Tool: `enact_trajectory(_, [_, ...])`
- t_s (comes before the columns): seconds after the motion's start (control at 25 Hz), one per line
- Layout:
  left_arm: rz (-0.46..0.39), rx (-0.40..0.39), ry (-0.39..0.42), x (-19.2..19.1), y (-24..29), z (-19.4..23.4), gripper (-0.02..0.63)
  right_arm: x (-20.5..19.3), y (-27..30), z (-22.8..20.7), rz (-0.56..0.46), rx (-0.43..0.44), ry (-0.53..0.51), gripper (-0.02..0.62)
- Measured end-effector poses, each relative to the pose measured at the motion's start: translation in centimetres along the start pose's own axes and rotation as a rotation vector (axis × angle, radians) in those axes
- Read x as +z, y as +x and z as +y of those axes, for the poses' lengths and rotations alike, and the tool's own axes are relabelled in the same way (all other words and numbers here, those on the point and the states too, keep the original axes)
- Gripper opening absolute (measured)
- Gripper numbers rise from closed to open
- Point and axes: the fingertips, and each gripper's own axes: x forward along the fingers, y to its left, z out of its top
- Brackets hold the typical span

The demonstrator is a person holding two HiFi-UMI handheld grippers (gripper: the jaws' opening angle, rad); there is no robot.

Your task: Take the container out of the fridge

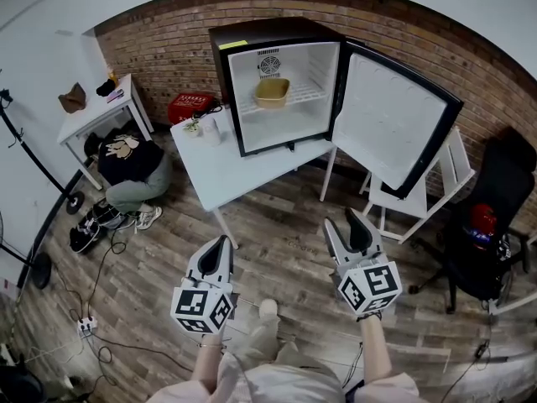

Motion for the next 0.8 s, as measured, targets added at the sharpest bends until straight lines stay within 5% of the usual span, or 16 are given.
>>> enact_trajectory(0.24, [0.012, -0.008, -0.005, -0.6, 1.4, 0.4, -0.008, -0.7, 1.3, -0.7, -0.004, -0.004, 0.003, 0.224])
enact_trajectory(0.8, [0.043, -0.016, -0.031, -0.8, 10.6, 5.6, -0.008, -4.0, 10.8, -4.3, 0.067, -0.013, 0.040, 0.224])
